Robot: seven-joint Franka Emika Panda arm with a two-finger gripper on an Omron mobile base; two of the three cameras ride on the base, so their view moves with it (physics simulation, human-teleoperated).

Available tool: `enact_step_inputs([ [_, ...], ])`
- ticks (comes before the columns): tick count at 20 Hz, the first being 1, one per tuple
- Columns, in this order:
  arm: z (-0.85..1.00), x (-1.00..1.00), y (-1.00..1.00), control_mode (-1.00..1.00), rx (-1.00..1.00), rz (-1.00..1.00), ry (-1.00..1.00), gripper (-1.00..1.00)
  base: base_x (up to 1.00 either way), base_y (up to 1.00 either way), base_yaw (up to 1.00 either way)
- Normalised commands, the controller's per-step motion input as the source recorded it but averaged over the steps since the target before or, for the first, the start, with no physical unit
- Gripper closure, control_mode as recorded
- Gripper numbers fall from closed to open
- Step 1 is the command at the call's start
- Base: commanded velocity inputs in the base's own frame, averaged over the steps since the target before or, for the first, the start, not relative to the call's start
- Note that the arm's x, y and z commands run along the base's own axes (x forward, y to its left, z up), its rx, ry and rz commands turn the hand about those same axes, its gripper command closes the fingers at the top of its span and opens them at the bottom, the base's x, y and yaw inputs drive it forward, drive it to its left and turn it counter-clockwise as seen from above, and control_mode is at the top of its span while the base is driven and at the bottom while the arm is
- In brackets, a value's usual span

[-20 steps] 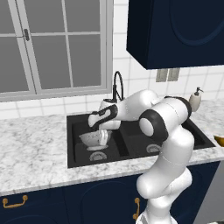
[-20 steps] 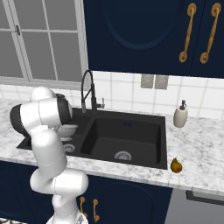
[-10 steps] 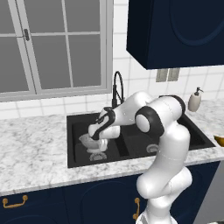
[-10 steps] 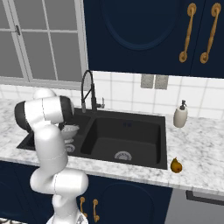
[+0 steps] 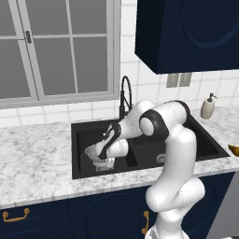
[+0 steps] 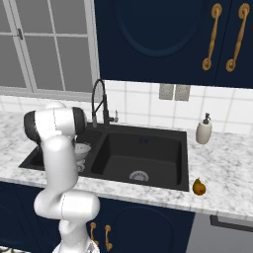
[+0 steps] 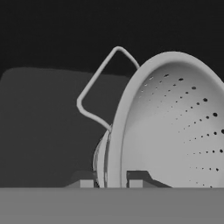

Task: Put the colander in the sink, put the pear in the colander, and turn on the sink faucet and pour water over the colander.

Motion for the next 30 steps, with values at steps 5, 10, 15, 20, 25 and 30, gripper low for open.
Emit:
enact_step_inputs([
  [5,-0.23,0.11,0.00,-1.00,0.00,0.00,-0.10,1.00,0.00,0.00,0.00],
  [10,-0.24,0.11,0.01,-1.00,0.00,0.00,-0.11,1.00,0.00,0.00,0.00],
  [15,-0.06,0.30,0.01,-1.00,0.00,0.00,-0.08,1.00,0.00,0.00,0.00],
  [20,0.00,0.41,0.06,-1.00,0.00,0.00,-0.02,1.00,0.00,0.00,0.00],
  [25,-0.01,0.13,0.00,-1.00,0.00,0.00,-0.02,1.00,0.00,0.00,0.00],
  [30,0.00,0.00,0.00,-1.00,0.00,0.00,0.00,-1.00,0.00,0.00,0.00],
])
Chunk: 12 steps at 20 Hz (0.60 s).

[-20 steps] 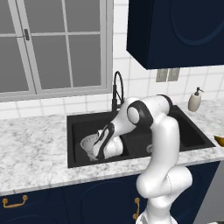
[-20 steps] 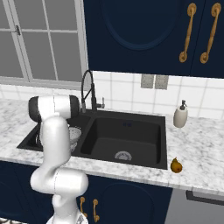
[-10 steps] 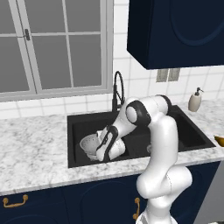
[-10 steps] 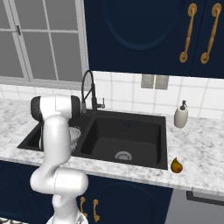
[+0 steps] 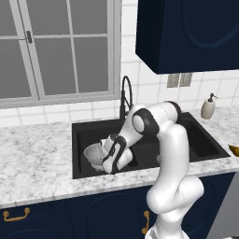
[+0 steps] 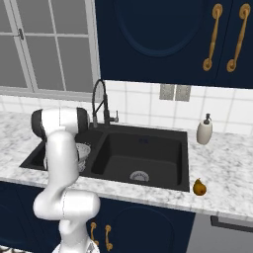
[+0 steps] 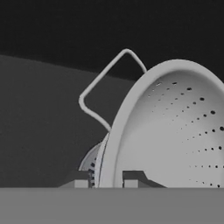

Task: Put the colander in the sink, put the pear in the colander, and turn on the sink faucet and pour water over the colander.

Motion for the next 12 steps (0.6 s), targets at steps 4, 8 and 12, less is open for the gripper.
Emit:
enact_step_inputs([
  [4,0.00,0.00,-0.04,-1.00,0.00,0.00,0.00,-1.00,0.00,0.00,0.00],
  [8,0.01,-0.07,-0.48,-1.00,0.00,0.00,0.00,-1.00,0.00,0.00,0.00],
  [12,0.24,-0.05,-0.44,-1.00,0.00,-0.03,0.00,-1.00,0.00,0.00,0.00],
])
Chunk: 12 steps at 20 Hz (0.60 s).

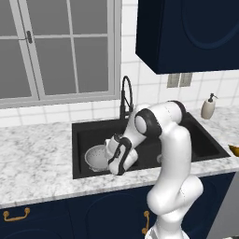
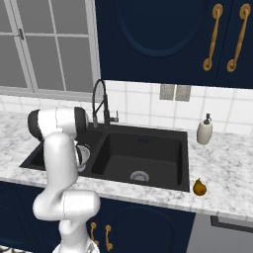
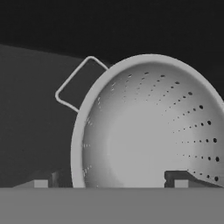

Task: Put the colander in the sink, put the pear in the colander, and turn on the sink faucet and pour water over the colander.

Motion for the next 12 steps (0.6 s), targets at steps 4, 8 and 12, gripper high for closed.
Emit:
enact_step_inputs([
  [4,0.74,-0.01,-0.08,-1.00,0.00,-0.19,0.01,-1.00,0.00,0.00,0.00],
  [8,0.99,0.00,0.00,-1.00,-0.01,-0.27,0.05,-1.00,0.00,0.00,0.00],
  [12,1.00,0.00,0.00,-1.00,-0.03,-0.31,0.10,-1.00,0.00,0.00,0.00],
])
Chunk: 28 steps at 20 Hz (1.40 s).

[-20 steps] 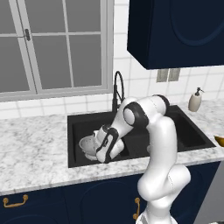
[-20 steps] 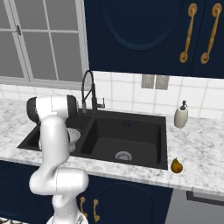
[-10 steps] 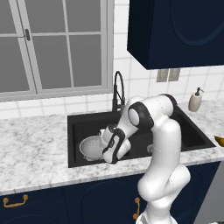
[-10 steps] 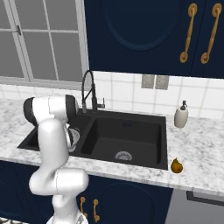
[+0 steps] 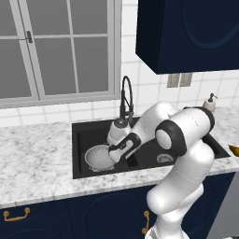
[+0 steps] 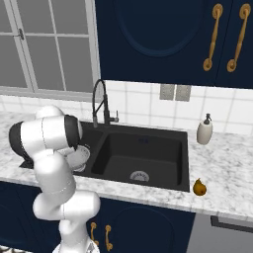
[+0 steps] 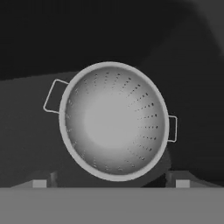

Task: Put the colander in the sink, put the pear in the colander, and turn on the sink faucet and pour water over the colander.

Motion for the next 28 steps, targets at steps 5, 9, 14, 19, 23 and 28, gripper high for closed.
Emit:
enact_step_inputs([
  [5,0.88,-0.26,-0.04,-1.00,0.00,-0.33,0.15,-1.00,0.00,0.00,0.00],
  [9,0.74,-0.51,-0.39,-1.00,0.00,-0.33,0.17,-1.00,0.00,0.00,0.00],
  [14,0.50,-0.76,-0.65,-1.00,0.01,-0.34,0.14,-1.00,0.00,0.00,0.00],
  [19,0.03,-0.78,-0.63,-1.00,0.00,-0.32,0.04,-1.00,0.00,0.00,0.00],
  [23,0.00,-0.36,-0.61,-1.00,0.00,-0.18,0.00,-1.00,0.00,0.00,0.00],
  [28,0.01,-0.16,-0.99,-1.00,0.00,-0.12,0.00,-1.00,0.00,0.00,0.00],
])
